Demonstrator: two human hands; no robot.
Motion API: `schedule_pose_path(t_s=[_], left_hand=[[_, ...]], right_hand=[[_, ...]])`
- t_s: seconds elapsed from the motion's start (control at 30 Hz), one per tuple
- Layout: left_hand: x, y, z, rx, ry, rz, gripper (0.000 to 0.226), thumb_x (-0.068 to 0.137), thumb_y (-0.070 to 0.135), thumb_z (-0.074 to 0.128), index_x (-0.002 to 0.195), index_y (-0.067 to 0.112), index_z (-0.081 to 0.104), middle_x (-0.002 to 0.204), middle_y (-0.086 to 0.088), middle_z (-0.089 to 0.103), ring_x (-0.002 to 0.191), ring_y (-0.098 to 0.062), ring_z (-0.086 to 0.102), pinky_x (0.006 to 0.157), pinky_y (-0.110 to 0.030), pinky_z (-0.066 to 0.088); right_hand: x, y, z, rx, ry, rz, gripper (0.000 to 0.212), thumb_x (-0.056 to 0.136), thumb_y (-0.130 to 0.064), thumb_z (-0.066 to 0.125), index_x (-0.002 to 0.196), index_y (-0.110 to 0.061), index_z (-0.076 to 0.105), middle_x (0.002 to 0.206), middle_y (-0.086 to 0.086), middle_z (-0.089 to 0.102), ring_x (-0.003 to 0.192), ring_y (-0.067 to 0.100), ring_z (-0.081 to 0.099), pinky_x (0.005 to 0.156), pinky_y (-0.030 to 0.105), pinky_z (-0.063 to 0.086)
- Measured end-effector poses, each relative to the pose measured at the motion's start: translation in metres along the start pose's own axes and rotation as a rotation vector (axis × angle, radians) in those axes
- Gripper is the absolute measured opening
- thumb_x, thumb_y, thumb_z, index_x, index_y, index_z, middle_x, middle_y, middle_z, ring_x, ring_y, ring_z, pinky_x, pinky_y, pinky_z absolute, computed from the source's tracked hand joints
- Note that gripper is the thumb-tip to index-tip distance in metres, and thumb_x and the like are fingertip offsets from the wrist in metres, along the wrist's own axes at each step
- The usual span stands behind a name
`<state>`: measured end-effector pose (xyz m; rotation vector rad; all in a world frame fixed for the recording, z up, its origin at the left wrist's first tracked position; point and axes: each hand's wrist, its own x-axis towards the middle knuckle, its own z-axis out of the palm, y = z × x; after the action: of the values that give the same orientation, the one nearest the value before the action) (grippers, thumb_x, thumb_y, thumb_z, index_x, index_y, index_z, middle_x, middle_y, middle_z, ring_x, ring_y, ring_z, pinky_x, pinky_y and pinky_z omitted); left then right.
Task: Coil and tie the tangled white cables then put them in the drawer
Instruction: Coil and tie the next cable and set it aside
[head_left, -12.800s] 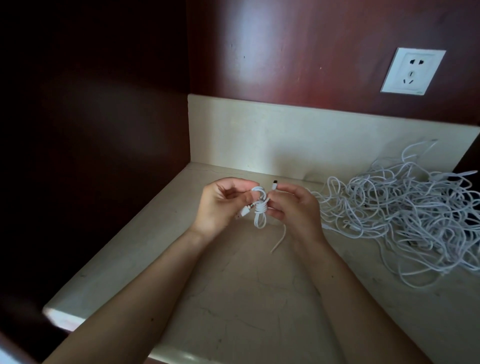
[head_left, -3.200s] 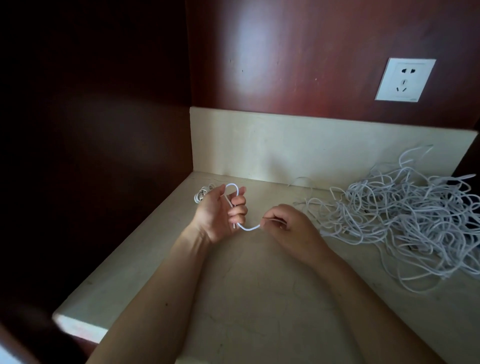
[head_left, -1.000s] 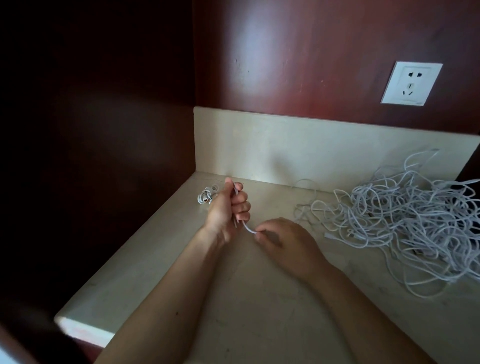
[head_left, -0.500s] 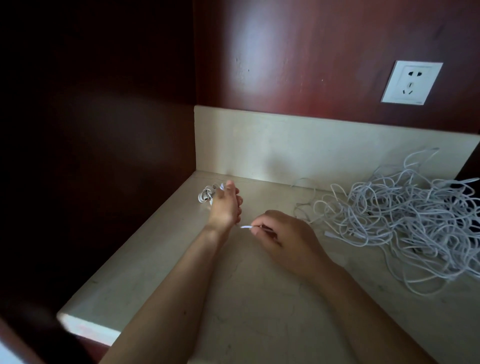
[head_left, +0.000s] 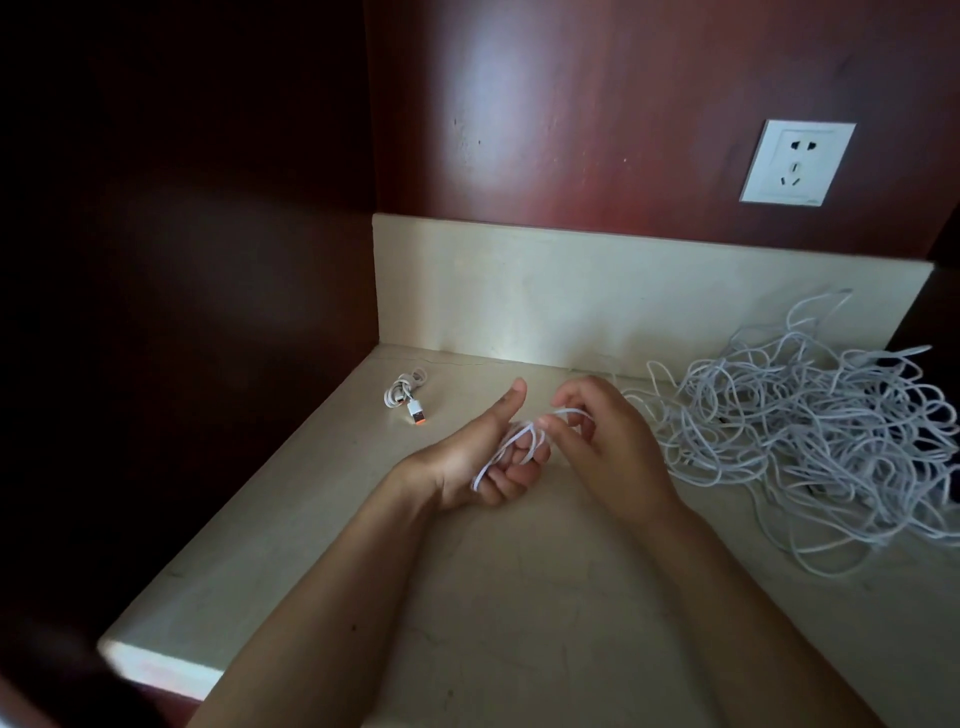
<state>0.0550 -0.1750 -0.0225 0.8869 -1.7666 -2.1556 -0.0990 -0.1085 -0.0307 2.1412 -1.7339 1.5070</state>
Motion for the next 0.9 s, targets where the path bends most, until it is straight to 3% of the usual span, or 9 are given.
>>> schedule_pose_path(t_s=[0.1,0.2,0.3,0.47,0.67,0.73,0.83,0.9], left_hand=[[-0.004,0.0,0.002,0.031,-0.063,0.024,0.05,0.09,0.067,0.033,0.066,0.023,0.042,0.05,0.008,0.027,0.038,0.0,0.016,0.032,-0.012,0.009],[-0.006,-0.002,0.004,0.113,-0.006,0.09,0.043,0.099,0.051,0.034,0.065,0.024,0.035,0.051,0.008,0.021,0.041,-0.002,0.015,0.034,-0.013,0.009],[-0.003,-0.001,0.004,0.099,0.142,0.198,0.044,0.103,0.046,0.031,0.067,0.022,0.04,0.051,0.006,0.024,0.043,-0.007,0.018,0.037,-0.015,0.014],[0.0,0.001,-0.006,0.227,0.48,0.44,0.046,0.106,0.038,0.027,0.09,0.019,0.065,0.058,0.001,0.051,0.042,-0.008,0.036,0.04,-0.018,0.031],[0.004,0.0,-0.008,-0.048,0.561,0.512,0.041,0.106,0.037,0.031,0.102,0.014,0.065,0.082,-0.008,0.067,0.048,-0.011,0.056,0.045,-0.02,0.046],[0.005,0.0,-0.009,-0.124,0.558,0.506,0.042,0.106,0.035,0.03,0.108,0.01,0.064,0.087,-0.012,0.07,0.059,-0.015,0.067,0.057,-0.025,0.056],[0.005,0.001,-0.009,-0.287,0.512,0.508,0.045,0.107,0.033,0.028,0.107,0.007,0.064,0.093,-0.015,0.073,0.082,-0.025,0.071,0.077,-0.034,0.059],[0.004,0.005,-0.006,-0.417,0.503,0.493,0.045,0.107,0.032,0.027,0.103,0.007,0.064,0.086,-0.013,0.072,0.079,-0.025,0.07,0.076,-0.034,0.058]], right_hand=[[0.0,0.003,0.004,0.094,0.015,0.036,0.004,0.089,-0.019,0.059,0.093,-0.019,0.059,0.085,-0.011,0.061,0.078,0.005,0.057,0.07,0.023,0.045],[-0.001,0.002,0.006,0.191,0.037,0.087,0.013,0.093,-0.006,0.058,0.092,-0.019,0.059,0.08,-0.009,0.061,0.075,0.003,0.056,0.067,0.016,0.041],[-0.004,0.005,0.01,0.243,0.048,0.151,0.013,0.095,-0.011,0.056,0.094,-0.024,0.058,0.074,-0.006,0.063,0.066,0.006,0.057,0.064,0.022,0.043],[-0.007,0.007,0.013,0.157,0.019,0.195,0.014,0.094,-0.011,0.057,0.092,-0.024,0.059,0.065,-0.003,0.065,0.056,0.006,0.054,0.06,0.028,0.041],[-0.007,-0.004,0.016,0.138,0.054,0.202,0.02,0.09,-0.018,0.064,0.091,-0.038,0.059,0.073,-0.01,0.072,0.071,0.0,0.066,0.069,0.025,0.05],[-0.008,-0.004,0.018,0.139,0.027,0.194,0.011,0.085,-0.031,0.061,0.089,-0.041,0.062,0.077,-0.012,0.073,0.078,0.001,0.069,0.074,0.033,0.055],[-0.009,-0.005,0.022,0.145,-0.025,0.189,0.015,0.079,-0.04,0.056,0.091,-0.042,0.065,0.082,-0.015,0.073,0.083,0.002,0.07,0.078,0.039,0.056],[-0.01,-0.004,0.023,0.133,-0.048,0.183,0.011,0.08,-0.037,0.059,0.089,-0.034,0.066,0.08,-0.016,0.072,0.08,0.002,0.069,0.076,0.04,0.056]])
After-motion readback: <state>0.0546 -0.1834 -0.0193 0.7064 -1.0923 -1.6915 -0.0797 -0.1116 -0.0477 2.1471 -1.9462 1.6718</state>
